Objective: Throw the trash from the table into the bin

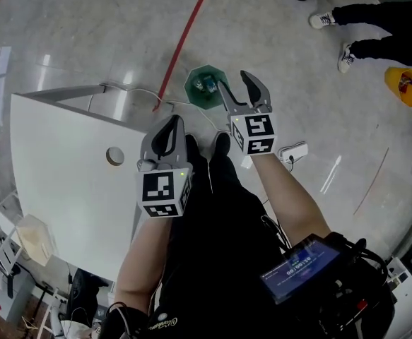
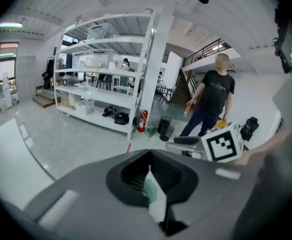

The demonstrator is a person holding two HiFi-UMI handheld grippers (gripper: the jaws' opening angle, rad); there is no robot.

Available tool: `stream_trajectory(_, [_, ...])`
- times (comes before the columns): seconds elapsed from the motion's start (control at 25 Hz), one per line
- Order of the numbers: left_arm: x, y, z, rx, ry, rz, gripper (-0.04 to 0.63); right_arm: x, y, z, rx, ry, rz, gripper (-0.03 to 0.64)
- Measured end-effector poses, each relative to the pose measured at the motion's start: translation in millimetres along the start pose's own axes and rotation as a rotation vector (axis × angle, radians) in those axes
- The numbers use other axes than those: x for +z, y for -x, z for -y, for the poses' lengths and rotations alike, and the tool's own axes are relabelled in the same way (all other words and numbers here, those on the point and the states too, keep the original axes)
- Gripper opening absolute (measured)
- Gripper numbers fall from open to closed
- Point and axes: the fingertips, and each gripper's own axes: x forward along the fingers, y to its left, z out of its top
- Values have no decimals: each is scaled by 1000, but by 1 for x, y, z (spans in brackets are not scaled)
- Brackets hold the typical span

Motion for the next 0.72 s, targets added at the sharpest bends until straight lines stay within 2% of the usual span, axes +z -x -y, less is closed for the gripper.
stream_trajectory(0.28, [65,48,23,-1,-31,156,8,94,92,-19,-10,14,158,98])
stream_trajectory(0.56, [135,95,41,-4,-85,322,8,190,165,-41,-5,66,352,37])
stream_trajectory(0.72, [152,112,50,-17,-99,379,8,217,195,-47,2,82,443,2])
